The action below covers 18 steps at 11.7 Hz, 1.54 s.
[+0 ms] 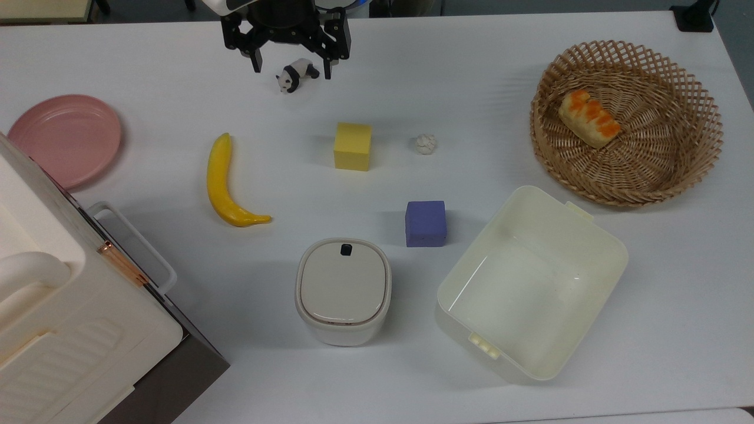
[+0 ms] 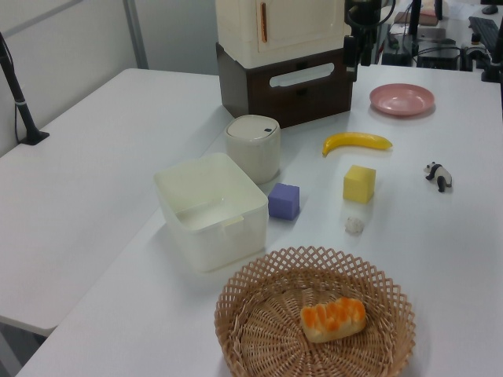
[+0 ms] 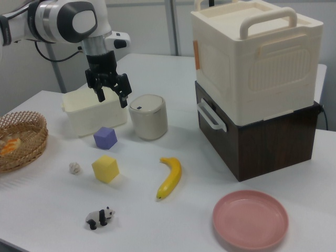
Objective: Open the trash can
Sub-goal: 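Move the gripper toward the small white trash can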
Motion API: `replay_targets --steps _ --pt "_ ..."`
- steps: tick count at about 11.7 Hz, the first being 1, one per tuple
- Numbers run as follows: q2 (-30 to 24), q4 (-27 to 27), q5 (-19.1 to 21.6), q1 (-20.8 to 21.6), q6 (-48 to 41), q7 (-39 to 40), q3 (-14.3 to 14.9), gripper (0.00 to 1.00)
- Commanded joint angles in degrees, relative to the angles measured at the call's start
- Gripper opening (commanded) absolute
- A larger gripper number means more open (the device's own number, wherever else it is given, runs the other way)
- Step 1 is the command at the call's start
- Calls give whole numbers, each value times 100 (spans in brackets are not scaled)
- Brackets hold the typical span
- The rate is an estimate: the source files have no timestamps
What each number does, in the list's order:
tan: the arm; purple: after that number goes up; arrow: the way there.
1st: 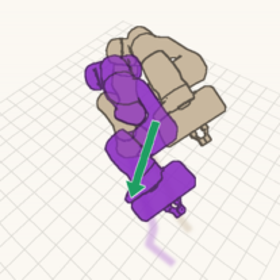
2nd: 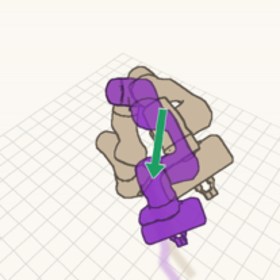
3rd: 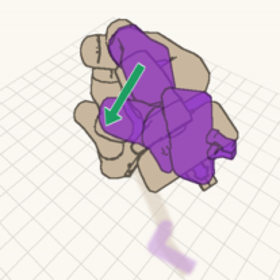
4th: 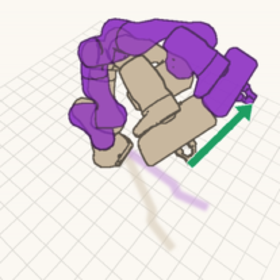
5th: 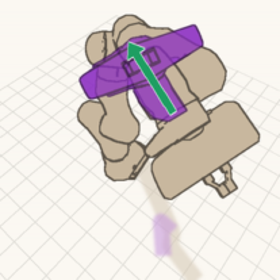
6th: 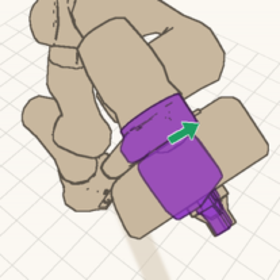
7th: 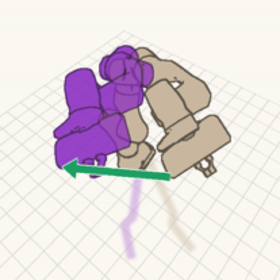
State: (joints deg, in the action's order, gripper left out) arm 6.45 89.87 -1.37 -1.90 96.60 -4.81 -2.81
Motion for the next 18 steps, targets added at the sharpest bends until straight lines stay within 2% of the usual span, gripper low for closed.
replay_targets --steps 1,2,4,8,9,10,14,18 --pt "-21 57 -48 479 500 85 429 100" --pt "-13 57 -48 498 501 146 465 93" --pt "-4 57 -22 498 492 234 483 67" --pt "-13 66 22 498 457 428 483 30" --pt "-13 66 31 507 474 437 483 23" --pt "-4 66 31 507 474 437 483 20" --pt "136 -30 101 516 605 541 483 20" --pt "426 -119 225 621 1377 630 501 16"
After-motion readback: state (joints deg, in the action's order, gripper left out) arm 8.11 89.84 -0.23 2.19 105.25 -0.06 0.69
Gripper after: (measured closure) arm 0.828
